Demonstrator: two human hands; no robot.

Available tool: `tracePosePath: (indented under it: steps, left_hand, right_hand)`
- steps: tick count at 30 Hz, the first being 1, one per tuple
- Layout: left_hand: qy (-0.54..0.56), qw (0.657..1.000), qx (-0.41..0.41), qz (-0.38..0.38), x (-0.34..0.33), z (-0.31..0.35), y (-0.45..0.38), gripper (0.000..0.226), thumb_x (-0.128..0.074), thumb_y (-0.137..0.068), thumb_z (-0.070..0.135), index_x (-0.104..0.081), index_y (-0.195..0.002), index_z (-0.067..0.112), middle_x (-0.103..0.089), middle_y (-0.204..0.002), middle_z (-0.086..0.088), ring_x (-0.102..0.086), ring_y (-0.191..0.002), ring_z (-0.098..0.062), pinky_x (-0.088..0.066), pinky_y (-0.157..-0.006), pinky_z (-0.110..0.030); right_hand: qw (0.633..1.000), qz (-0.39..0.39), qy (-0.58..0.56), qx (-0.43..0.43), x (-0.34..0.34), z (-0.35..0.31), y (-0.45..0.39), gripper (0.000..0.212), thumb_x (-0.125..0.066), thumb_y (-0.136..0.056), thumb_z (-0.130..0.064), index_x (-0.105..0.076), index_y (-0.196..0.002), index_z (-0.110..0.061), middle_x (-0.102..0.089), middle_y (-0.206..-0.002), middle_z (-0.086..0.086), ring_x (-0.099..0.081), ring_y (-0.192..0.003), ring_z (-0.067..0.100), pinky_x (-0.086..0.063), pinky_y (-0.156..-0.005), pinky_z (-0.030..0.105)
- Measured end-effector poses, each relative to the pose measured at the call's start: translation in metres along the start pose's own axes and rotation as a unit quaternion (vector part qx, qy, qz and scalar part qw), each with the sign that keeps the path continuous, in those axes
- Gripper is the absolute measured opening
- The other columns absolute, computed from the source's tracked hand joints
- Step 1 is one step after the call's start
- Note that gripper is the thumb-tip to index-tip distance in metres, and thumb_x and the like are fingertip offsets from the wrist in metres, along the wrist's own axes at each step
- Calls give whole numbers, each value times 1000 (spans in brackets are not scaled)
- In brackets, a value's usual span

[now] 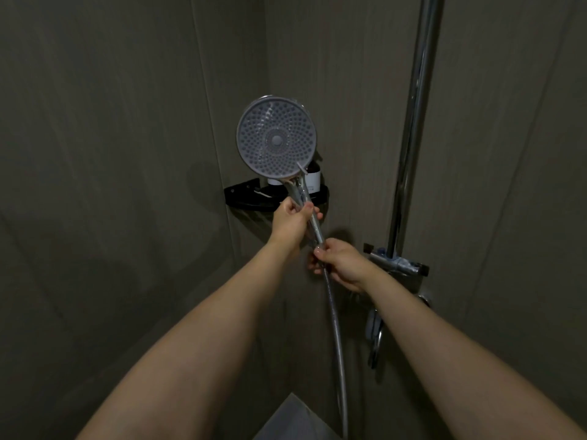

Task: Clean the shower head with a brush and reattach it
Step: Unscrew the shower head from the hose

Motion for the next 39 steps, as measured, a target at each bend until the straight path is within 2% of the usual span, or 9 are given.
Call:
tracePosePath:
  steps: [3, 10, 16, 19, 21, 24, 28, 34, 39]
  left_hand:
    - [-10, 1000, -9, -1, -2, 1, -1, 12, -45, -93, 2, -48, -104, 6, -55, -79, -5, -57, -75, -13, -53, -57, -12]
    - [-2, 1000, 5, -1, 1, -2, -1, 16, -46, -94, 5, -50, -84, 16, -57, -79, -3, -59, -73, -11, -52, -67, -20]
    - [10, 1000, 3, -2, 0, -6, -1, 9, -45, -94, 3, -49, -91, 11, -56, -80, -5, -58, -72, -12, -53, -57, -14]
    - [1, 1000, -2, -15, -4, -5, 1, 10, -44, -94, 2, -48, -103, 6, -55, -79, -4, -58, -72, -12, -53, -63, -16]
    - [-15, 1000, 2, -20, -4, -5, 1, 10, -45, -94, 3, -49, -102, 7, -56, -78, -3, -58, -72, -11, -52, -65, -17]
    - [-30, 999, 3, -16, -2, -4, 1, 9, -46, -93, 4, -51, -92, 12, -57, -78, -3, -59, -72, -11, -52, -66, -19]
    - [10, 1000, -4, -12, -2, -1, 3, 11, -43, -94, 2, -45, -105, 5, -53, -78, -4, -55, -71, -11, -51, -55, -10]
    - [-4, 1000, 1, -20, -4, -1, 1, 14, -45, -94, 4, -47, -107, 6, -56, -81, -4, -58, -75, -11, -53, -59, -11]
    - [-29, 999, -3, -14, -2, -1, 1, 12, -46, -94, 5, -48, -105, 6, -56, -78, -3, -58, -71, -9, -52, -55, -10]
  right_hand:
    - [999, 24, 26, 26, 6, 0, -5, 18, -48, -92, 2, -47, -86, -15, -52, -74, 3, -52, -60, 9, -46, -54, 17]
    - [995, -22, -93, 9, -3, -2, 3, 25, -30, -99, -8, -54, -93, -11, -49, -75, 5, -42, -65, 12, -34, -63, 22]
    - [998, 21, 35, 39, 6, -4, -3, 20, -46, -91, 4, -45, -83, -14, -50, -72, 3, -49, -64, 10, -39, -57, 20]
    - [993, 23, 108, 45, 7, -2, -4, 20, -56, -88, -1, -46, -87, -18, -52, -73, 0, -51, -65, 10, -43, -61, 23]
    - [999, -5, 42, 27, 2, 2, -3, 10, -51, -92, -9, -50, -91, -19, -52, -76, 0, -49, -67, 10, -41, -63, 22]
    - [997, -29, -68, 4, -2, 5, -1, 20, -37, -98, -13, -55, -90, -16, -54, -76, 2, -46, -67, 11, -36, -63, 23]
    - [999, 1, 33, 29, 1, 2, -6, 21, -38, -97, -6, -51, -84, -17, -55, -75, 2, -47, -66, 10, -38, -58, 21]
    - [987, 42, 147, 50, 9, -4, -7, 16, -57, -88, -9, -47, -87, -22, -53, -74, -2, -52, -67, 11, -44, -64, 25]
    - [1000, -11, -29, 5, 1, 9, -8, 20, -39, -97, -9, -55, -89, -18, -54, -79, 0, -47, -68, 10, -38, -62, 21]
Point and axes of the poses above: each hand's wrist, its own y-axis away from the middle knuckle, its own x-axis out of the back of the hand, z = x × y, the point moved 10 cm from there along -y, towards the middle knuckle
